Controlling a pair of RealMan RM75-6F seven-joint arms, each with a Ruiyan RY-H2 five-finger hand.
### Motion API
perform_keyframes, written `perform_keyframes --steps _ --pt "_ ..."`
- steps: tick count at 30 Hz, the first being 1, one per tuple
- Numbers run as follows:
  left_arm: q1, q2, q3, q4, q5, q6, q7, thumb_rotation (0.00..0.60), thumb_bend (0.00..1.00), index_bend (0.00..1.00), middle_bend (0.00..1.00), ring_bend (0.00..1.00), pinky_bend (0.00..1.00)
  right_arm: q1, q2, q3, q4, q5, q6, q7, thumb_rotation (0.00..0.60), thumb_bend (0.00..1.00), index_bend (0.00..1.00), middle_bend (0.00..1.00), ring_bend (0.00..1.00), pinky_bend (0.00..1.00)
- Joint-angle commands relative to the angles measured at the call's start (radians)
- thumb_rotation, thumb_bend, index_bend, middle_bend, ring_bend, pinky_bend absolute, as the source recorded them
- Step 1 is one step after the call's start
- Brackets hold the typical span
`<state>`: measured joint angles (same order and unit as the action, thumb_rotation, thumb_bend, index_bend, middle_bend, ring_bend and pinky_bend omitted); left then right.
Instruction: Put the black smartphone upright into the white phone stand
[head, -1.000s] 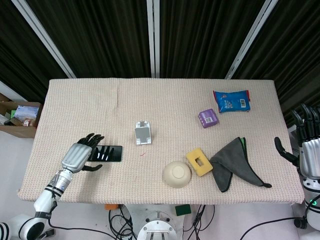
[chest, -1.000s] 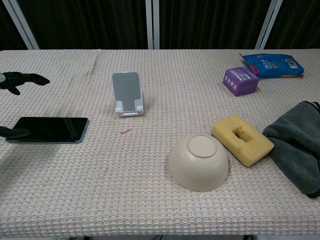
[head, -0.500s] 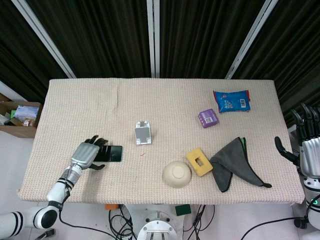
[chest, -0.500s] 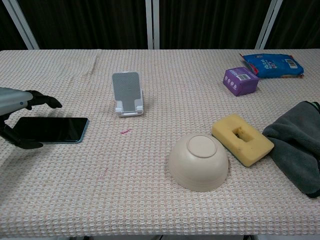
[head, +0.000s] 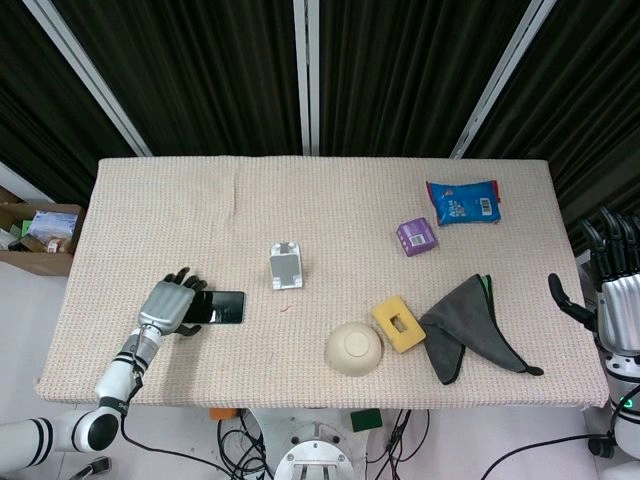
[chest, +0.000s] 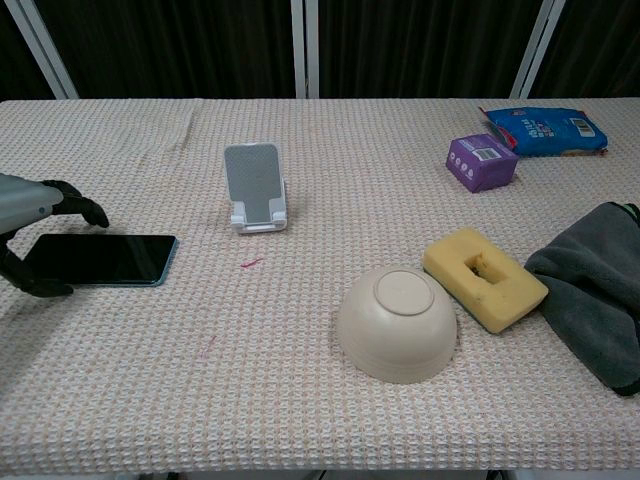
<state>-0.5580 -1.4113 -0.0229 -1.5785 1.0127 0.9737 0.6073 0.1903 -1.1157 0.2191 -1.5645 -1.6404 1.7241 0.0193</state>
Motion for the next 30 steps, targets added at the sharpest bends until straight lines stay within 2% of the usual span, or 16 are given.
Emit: perform_keyframes --steps 1,8,19,21,23,25,30 --pt "-0.012 0.0 0.002 -0.009 -0.036 0.004 0.038 0.459 0.16 0.22 0.18 0.06 0.22 -0.001 0.0 -0.002 -0.001 0.003 -0.003 0.0 0.585 0.36 0.0 0.0 0.0 0.0" --pt "-0.028 -0.004 0.012 -0.024 -0.076 0.015 0.091 0.444 0.16 0.22 0.16 0.06 0.22 -0.001 -0.002 -0.002 0.003 0.008 -0.004 0.001 0.586 0.36 0.0 0.0 0.0 0.0" --pt "-0.052 -0.012 0.015 -0.021 -0.129 0.005 0.1 0.446 0.19 0.27 0.15 0.05 0.22 0.0 -0.008 -0.006 0.014 0.012 -0.013 0.003 0.587 0.36 0.0 0.0 0.0 0.0" --pt "-0.055 -0.014 0.014 -0.019 -0.127 0.007 0.095 0.468 0.21 0.3 0.15 0.05 0.22 0.001 -0.009 -0.007 0.016 0.013 -0.014 0.004 0.585 0.36 0.0 0.0 0.0 0.0" --pt "-0.057 -0.019 0.016 -0.012 -0.128 0.012 0.097 0.549 0.22 0.36 0.15 0.05 0.22 0.001 -0.009 -0.007 0.017 0.014 -0.016 0.004 0.586 0.36 0.0 0.0 0.0 0.0" --pt "-0.058 -0.024 0.018 -0.007 -0.129 0.019 0.1 0.598 0.23 0.4 0.15 0.05 0.22 0.001 -0.009 -0.008 0.017 0.014 -0.015 0.004 0.586 0.36 0.0 0.0 0.0 0.0" --pt "-0.057 -0.021 0.023 -0.008 -0.102 0.032 0.086 0.6 0.23 0.48 0.15 0.05 0.22 0.0 -0.005 -0.006 0.015 0.018 -0.017 0.004 0.584 0.36 0.0 0.0 0.0 0.0"
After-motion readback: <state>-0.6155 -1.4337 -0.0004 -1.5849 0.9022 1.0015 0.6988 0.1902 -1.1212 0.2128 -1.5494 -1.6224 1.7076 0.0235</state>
